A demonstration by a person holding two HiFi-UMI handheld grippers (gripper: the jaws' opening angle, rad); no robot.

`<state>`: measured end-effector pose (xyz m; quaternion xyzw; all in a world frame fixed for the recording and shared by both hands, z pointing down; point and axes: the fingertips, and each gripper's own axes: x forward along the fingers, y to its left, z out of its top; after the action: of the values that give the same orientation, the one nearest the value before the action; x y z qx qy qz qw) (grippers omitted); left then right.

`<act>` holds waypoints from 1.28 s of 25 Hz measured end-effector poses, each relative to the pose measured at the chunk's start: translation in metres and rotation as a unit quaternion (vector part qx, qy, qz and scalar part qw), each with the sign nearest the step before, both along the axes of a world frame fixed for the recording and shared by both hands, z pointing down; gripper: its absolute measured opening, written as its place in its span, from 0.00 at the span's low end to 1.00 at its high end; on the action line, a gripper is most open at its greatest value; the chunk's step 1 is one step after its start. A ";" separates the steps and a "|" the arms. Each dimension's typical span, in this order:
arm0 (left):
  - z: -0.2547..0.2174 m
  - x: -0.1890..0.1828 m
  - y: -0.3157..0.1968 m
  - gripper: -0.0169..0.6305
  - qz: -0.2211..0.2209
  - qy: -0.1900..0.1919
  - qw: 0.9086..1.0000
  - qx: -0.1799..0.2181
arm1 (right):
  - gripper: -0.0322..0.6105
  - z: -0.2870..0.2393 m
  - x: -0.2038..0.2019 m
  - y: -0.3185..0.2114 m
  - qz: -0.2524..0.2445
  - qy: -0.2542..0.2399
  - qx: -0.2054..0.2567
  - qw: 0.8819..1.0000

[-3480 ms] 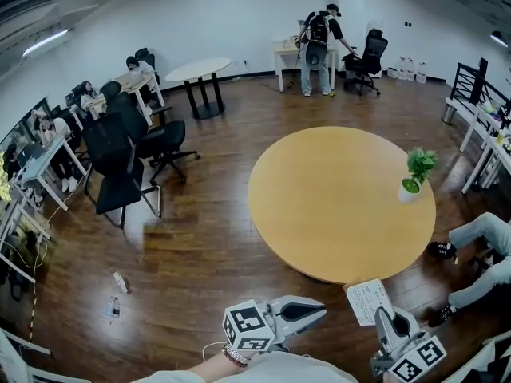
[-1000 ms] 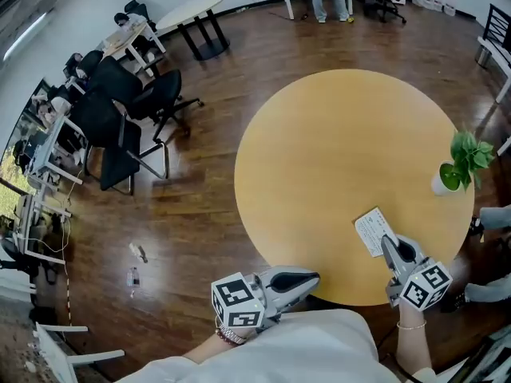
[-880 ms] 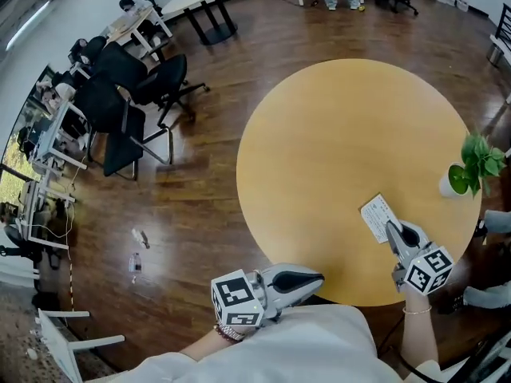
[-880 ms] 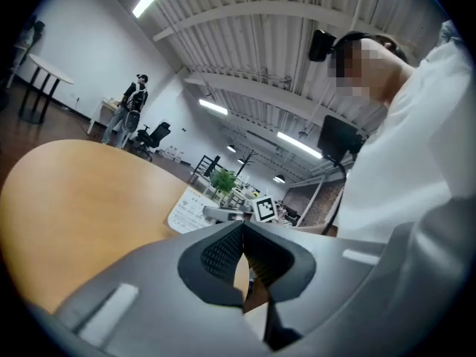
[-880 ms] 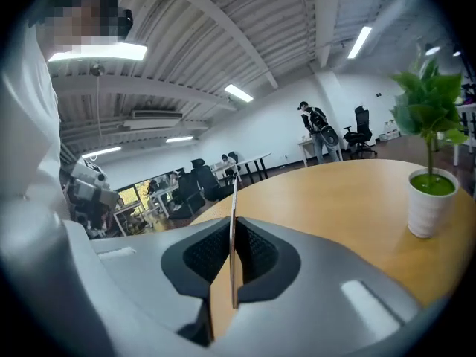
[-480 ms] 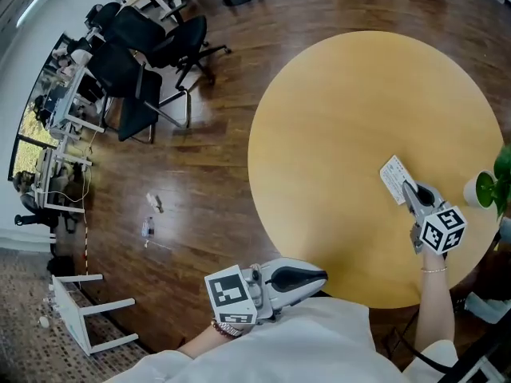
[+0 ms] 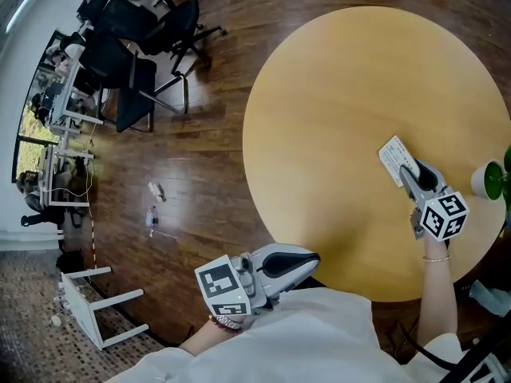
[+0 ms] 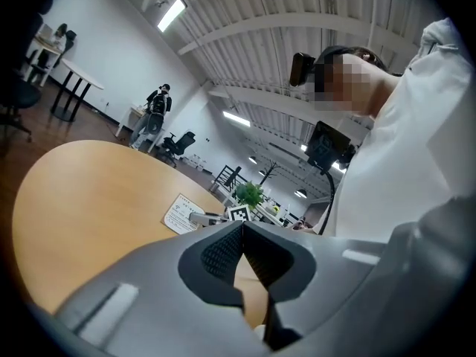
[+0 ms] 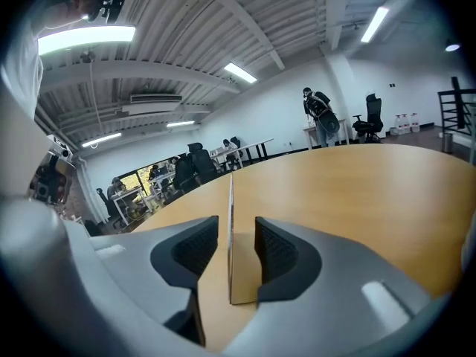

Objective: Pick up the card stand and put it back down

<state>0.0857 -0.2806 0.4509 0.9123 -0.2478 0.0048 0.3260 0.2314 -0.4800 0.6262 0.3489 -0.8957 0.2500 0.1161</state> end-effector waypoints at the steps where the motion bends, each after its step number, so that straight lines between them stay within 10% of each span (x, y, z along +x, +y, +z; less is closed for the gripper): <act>1: 0.001 -0.002 -0.004 0.03 -0.004 0.003 1.000 0.000 | 0.31 0.003 0.000 0.000 0.004 -0.003 -0.004 1.000; 16: -0.018 -0.005 0.036 0.03 0.068 0.036 0.996 0.039 | 0.43 -0.028 0.088 0.156 0.237 -0.018 -0.008 0.971; 32: -0.068 -0.115 0.305 0.03 0.179 0.095 0.976 0.078 | 0.45 -0.237 -0.101 0.474 0.243 -0.042 0.139 0.959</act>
<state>-0.0295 0.0248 0.3825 0.9608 -0.0478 -0.0431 0.2698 0.1302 -0.0061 0.3894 0.5580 -0.8140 0.1577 -0.0354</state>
